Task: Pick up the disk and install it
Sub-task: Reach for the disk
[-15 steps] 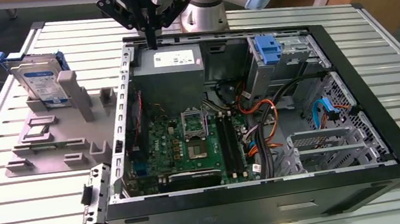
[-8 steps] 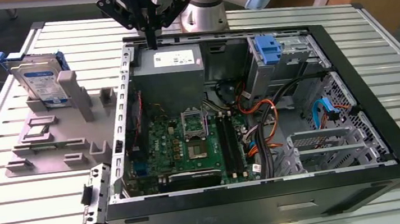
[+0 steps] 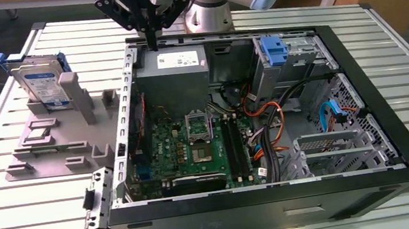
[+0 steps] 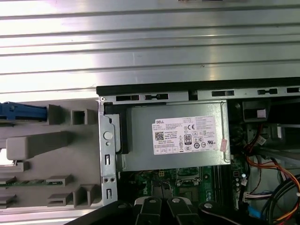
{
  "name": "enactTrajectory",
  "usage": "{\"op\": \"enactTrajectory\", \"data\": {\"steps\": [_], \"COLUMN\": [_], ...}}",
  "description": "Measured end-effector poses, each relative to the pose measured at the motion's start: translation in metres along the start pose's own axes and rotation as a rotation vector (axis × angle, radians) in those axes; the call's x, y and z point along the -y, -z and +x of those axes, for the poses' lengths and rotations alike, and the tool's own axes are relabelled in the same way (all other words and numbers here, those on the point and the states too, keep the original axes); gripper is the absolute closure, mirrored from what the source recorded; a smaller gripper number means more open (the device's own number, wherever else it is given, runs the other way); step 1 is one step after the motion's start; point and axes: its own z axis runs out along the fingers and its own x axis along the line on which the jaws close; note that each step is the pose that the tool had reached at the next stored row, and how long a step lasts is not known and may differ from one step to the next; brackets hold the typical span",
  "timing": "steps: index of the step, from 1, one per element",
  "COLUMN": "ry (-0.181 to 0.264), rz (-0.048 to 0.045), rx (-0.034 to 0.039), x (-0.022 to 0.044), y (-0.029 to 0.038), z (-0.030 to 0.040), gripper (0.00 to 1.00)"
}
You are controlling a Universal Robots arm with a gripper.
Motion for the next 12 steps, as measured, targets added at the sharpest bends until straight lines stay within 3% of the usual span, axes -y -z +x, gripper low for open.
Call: {"op": "enactTrajectory", "data": {"steps": [12], "ry": [0.000], "rz": [-0.0001], "rx": [0.0000], "x": [0.0021], "y": [-0.0001], "z": [0.0294], "gripper": [0.89]}}
